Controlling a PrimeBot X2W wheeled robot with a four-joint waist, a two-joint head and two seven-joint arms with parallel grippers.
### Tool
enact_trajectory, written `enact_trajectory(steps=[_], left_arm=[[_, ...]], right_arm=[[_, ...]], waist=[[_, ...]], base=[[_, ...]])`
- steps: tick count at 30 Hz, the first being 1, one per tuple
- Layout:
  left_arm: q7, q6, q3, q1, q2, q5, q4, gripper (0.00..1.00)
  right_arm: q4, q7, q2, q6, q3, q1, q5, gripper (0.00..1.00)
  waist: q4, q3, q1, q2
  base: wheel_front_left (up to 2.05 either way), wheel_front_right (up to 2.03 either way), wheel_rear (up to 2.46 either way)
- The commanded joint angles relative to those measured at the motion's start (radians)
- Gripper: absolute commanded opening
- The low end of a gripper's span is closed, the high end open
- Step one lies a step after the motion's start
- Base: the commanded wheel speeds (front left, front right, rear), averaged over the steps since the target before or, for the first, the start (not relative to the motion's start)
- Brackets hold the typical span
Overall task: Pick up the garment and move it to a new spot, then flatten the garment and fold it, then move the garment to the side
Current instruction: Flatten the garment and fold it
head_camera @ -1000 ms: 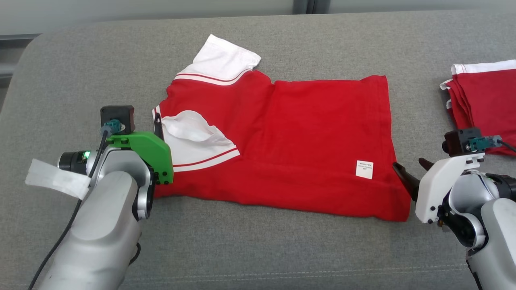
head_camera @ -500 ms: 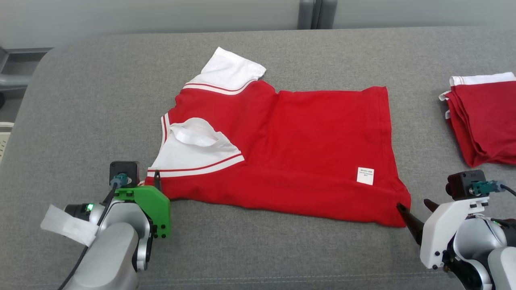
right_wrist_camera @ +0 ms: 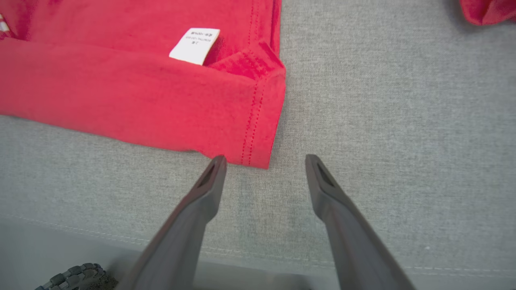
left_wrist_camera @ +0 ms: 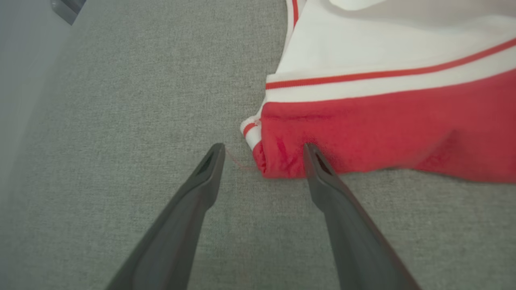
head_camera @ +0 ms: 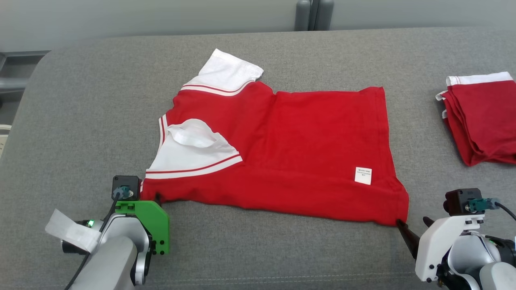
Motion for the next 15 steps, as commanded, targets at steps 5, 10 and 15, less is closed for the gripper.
enact_trajectory(steps=[5,10,15], left_arm=[[0.022,0.002,-0.005,-0.002,0.007,-0.009,-0.005,1.0],[0.03,-0.005,-0.012,-0.025,0.005,-0.01,0.001,1.0],[0.033,-0.019,-0.014,-0.034,-0.006,-0.021,0.022,0.82]], right_arm=[[0.066,-0.04,0.025,0.0,0.001,-0.045,-0.017,1.0],[0.146,-0.071,0.037,0.0,0.01,-0.091,-0.018,1.0],[0.199,-0.087,0.043,0.0,0.021,-0.118,-0.014,1.0]], waist=[[-0.001,0.026,0.0,0.0],[0.005,0.049,0.0,0.0],[0.005,0.066,0.0,0.0]], base=[[0.0,0.0,0.0],[0.0,0.0,0.0],[0.0,0.0,0.0]])
